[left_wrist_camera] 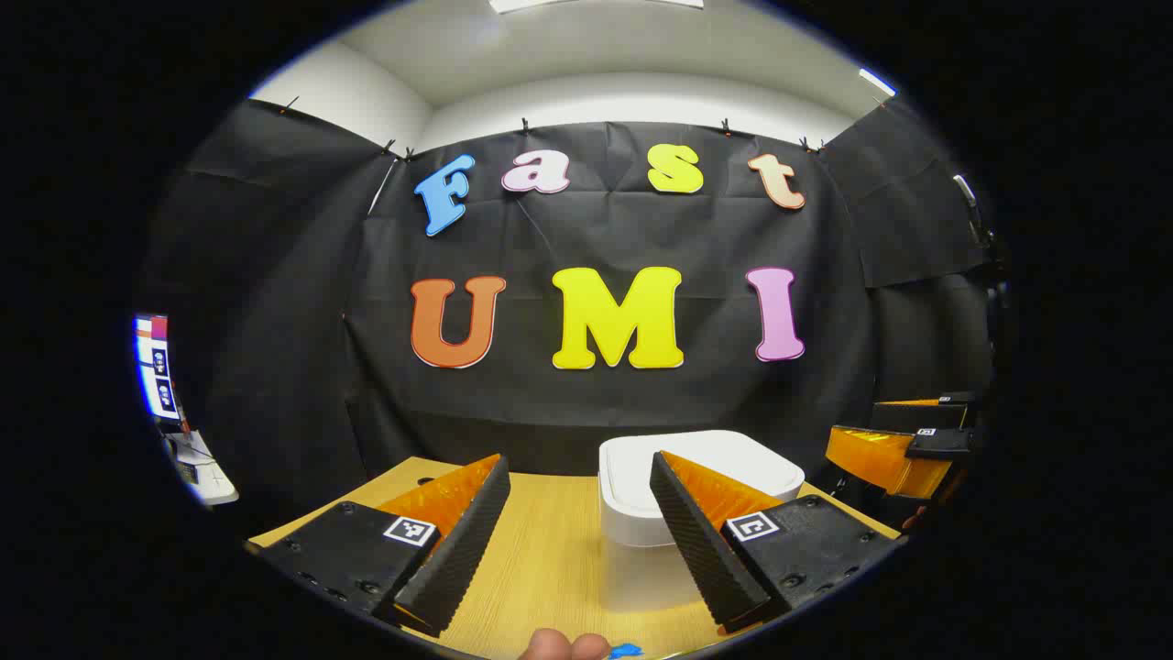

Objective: Press the lid of the desktop garbage bin to open it, pick up the crumpled paper on the desktop and throw it into the bin, then pick up the pop can on the desktop and drop it into the bin, and finally close the garbage bin lid.

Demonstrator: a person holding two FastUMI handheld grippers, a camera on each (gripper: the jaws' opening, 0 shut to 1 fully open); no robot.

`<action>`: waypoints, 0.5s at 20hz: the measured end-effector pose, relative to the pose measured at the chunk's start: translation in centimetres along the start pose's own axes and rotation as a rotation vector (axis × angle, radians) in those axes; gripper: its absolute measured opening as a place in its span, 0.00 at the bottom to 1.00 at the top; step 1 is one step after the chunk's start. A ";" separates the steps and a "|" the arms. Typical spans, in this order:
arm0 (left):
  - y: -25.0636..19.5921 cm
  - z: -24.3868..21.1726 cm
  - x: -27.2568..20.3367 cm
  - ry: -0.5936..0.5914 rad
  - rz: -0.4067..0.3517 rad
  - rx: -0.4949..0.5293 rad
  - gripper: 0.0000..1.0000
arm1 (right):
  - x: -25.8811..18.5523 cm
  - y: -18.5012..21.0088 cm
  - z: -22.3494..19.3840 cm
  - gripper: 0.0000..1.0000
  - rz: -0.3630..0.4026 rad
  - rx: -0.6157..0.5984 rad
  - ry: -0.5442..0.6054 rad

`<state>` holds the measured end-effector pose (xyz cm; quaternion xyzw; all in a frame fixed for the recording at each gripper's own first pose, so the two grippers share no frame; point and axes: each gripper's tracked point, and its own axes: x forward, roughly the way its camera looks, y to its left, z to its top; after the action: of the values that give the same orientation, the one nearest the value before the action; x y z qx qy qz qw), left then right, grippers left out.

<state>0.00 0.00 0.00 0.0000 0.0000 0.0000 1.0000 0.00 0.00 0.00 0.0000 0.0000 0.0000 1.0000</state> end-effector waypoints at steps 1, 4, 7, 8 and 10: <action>0.0 0.0 0.0 0.000 0.001 0.001 0.99 | 0.0 0.1 0.1 0.95 -0.004 -0.001 -0.006; 0.1 -0.2 -0.2 -0.002 -0.002 -0.009 0.99 | 0.0 0.3 0.2 0.95 -0.020 -0.008 -0.018; 0.5 -0.2 -0.4 -0.009 0.006 0.000 0.99 | 0.0 0.7 0.5 0.94 -0.029 -0.013 -0.032; 0.5 -0.2 -0.4 -0.011 0.005 0.003 0.99 | -0.1 0.8 0.7 0.93 -0.030 -0.014 -0.037; 0.2 -0.2 -0.5 -0.013 -0.005 0.003 0.99 | 0.0 1.1 0.6 0.93 -0.025 -0.006 -0.039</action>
<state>-0.49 0.21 -0.23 0.0013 -0.0063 -0.0026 1.0000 0.01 1.13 0.64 -0.0029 -0.0197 -0.0123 0.9997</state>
